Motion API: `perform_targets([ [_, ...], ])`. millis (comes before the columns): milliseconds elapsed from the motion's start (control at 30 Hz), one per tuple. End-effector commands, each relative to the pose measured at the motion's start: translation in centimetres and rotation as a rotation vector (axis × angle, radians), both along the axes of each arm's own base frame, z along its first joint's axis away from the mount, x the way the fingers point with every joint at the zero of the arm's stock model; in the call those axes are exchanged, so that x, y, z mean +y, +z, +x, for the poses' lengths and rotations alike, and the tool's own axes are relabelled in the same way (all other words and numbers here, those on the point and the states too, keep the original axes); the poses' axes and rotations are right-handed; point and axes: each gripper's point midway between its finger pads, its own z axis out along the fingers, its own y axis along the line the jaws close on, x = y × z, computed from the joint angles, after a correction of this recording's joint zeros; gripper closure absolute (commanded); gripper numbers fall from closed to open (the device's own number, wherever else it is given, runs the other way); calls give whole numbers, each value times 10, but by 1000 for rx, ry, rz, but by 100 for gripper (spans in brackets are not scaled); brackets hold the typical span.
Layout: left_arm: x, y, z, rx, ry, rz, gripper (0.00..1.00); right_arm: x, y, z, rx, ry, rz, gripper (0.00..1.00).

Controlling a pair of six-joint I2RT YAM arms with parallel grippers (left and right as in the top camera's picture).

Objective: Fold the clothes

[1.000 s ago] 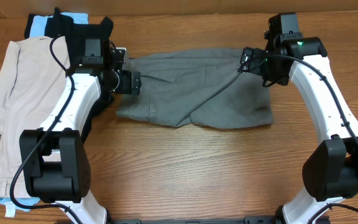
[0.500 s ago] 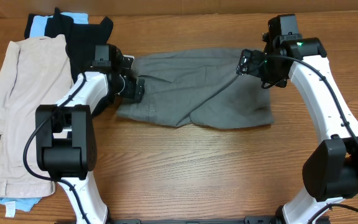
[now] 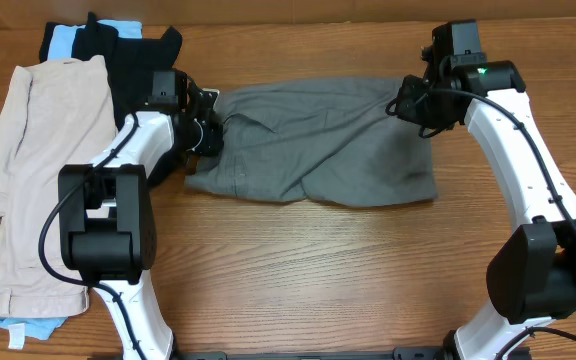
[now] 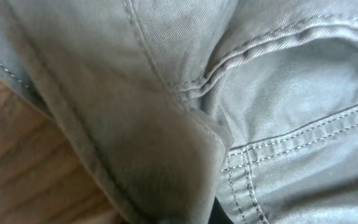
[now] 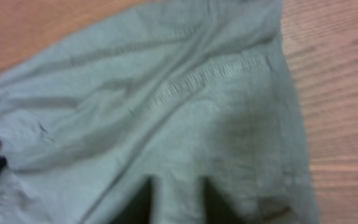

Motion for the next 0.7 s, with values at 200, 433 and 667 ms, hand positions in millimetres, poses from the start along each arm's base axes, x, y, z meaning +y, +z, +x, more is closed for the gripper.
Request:
perform_targets([
  [200,5,110,21,-60,27,-7,96,13,-62,6,130,-2,81,96],
  [433,6,178,12,-106,14,0,96,18,-113,2,246,-3,98,96],
  [667,2,230,3,-159,-38,11,96,27,-138,-6,311,0,146,96],
])
